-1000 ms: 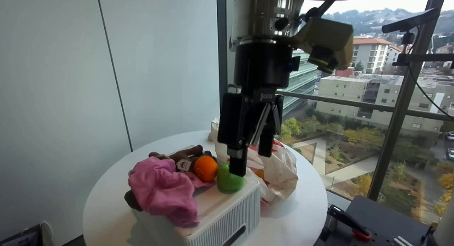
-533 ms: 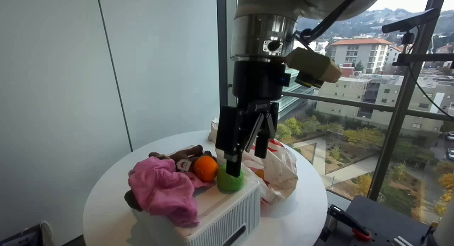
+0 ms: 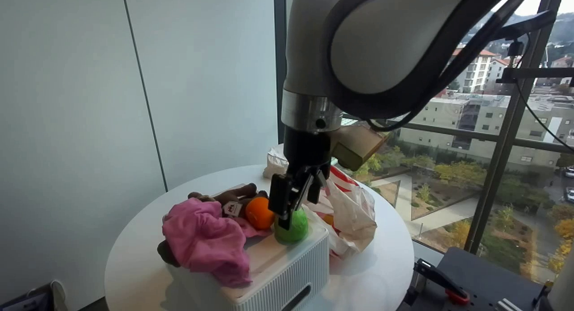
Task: Move all the objects from the basket into the plastic
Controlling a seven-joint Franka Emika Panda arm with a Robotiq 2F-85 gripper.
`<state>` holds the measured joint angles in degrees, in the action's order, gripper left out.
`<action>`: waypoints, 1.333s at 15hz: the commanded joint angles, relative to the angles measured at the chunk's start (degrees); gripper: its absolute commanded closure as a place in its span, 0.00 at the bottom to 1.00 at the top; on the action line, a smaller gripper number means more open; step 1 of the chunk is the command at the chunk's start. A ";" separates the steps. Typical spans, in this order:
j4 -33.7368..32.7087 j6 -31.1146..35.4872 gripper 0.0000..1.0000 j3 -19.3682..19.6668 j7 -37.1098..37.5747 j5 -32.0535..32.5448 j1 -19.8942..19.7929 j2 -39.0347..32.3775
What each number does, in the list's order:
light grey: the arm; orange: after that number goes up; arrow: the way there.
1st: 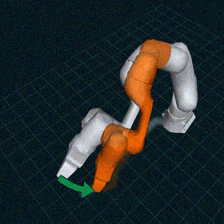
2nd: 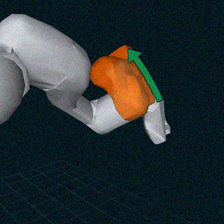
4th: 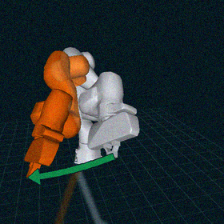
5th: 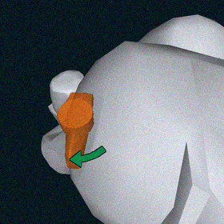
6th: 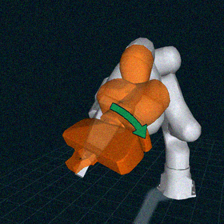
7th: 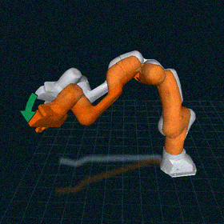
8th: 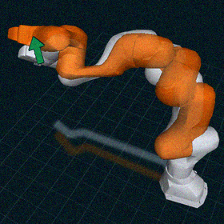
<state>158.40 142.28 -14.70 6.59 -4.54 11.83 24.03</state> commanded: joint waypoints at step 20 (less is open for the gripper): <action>-7.66 19.70 0.25 -2.11 28.98 44.57 -13.80 -23.43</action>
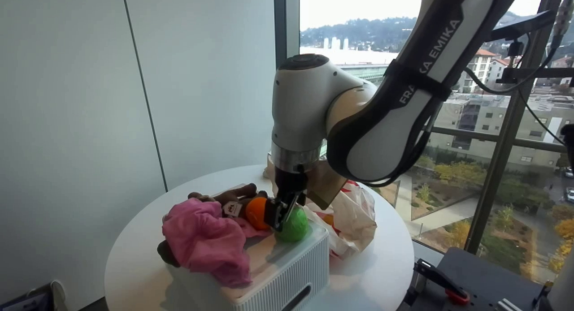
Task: Move all the objects from the basket into the plastic
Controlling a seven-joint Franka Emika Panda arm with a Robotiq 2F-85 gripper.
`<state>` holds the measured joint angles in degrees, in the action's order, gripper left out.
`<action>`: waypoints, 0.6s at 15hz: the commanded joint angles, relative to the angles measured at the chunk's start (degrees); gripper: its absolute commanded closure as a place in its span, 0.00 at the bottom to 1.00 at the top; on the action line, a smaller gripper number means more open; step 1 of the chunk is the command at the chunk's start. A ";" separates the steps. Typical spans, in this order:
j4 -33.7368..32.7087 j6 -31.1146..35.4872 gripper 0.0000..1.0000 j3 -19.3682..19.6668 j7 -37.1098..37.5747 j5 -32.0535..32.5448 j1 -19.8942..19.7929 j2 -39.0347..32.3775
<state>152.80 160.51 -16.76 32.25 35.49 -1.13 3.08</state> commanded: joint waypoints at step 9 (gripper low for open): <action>-0.36 -4.74 0.48 -0.45 -6.83 -12.33 1.39 0.84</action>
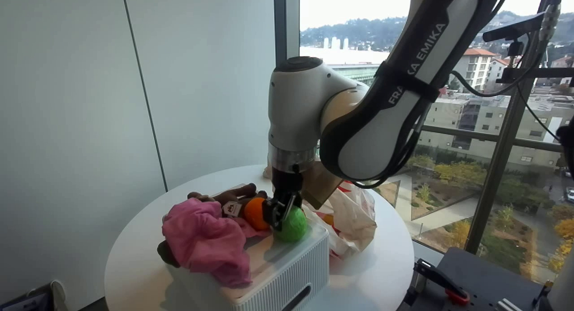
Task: Move all the objects from the basket into the plastic
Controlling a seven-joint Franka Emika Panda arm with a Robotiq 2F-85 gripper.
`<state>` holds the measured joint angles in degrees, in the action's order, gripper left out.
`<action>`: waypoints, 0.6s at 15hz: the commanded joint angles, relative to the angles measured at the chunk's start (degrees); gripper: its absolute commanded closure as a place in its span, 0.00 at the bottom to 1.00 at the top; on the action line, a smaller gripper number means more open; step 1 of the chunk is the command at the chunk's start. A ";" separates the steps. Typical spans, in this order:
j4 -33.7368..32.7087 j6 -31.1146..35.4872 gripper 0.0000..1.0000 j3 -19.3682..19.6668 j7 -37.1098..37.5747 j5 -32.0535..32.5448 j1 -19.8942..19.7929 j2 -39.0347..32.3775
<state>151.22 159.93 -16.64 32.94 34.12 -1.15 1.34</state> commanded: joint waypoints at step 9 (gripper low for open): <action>0.05 -24.96 0.48 1.52 -3.98 -4.72 3.12 12.31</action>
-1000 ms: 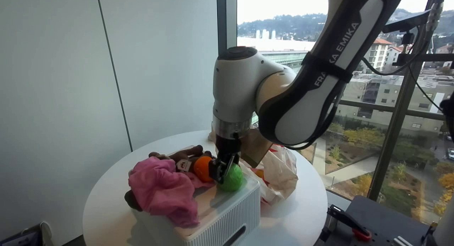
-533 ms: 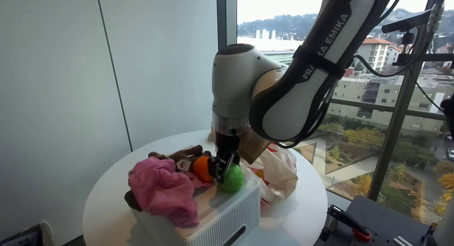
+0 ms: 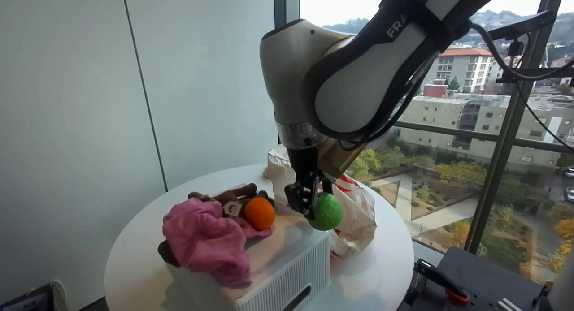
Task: Move all the objects from the basket into the plastic
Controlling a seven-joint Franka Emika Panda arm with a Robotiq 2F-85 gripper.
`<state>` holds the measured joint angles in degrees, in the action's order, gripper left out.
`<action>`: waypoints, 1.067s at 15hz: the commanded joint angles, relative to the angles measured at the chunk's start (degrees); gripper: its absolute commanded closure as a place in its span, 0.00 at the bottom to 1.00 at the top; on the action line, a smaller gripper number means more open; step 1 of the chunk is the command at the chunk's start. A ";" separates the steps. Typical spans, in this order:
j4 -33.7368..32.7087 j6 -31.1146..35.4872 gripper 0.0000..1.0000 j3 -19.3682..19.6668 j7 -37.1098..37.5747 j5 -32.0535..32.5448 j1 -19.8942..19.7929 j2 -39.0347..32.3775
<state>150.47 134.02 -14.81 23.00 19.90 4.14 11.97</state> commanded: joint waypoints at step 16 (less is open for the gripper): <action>-10.12 8.16 0.06 7.34 61.39 66.06 -5.50 -20.37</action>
<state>143.64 142.24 -10.22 79.39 83.72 -3.89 -4.18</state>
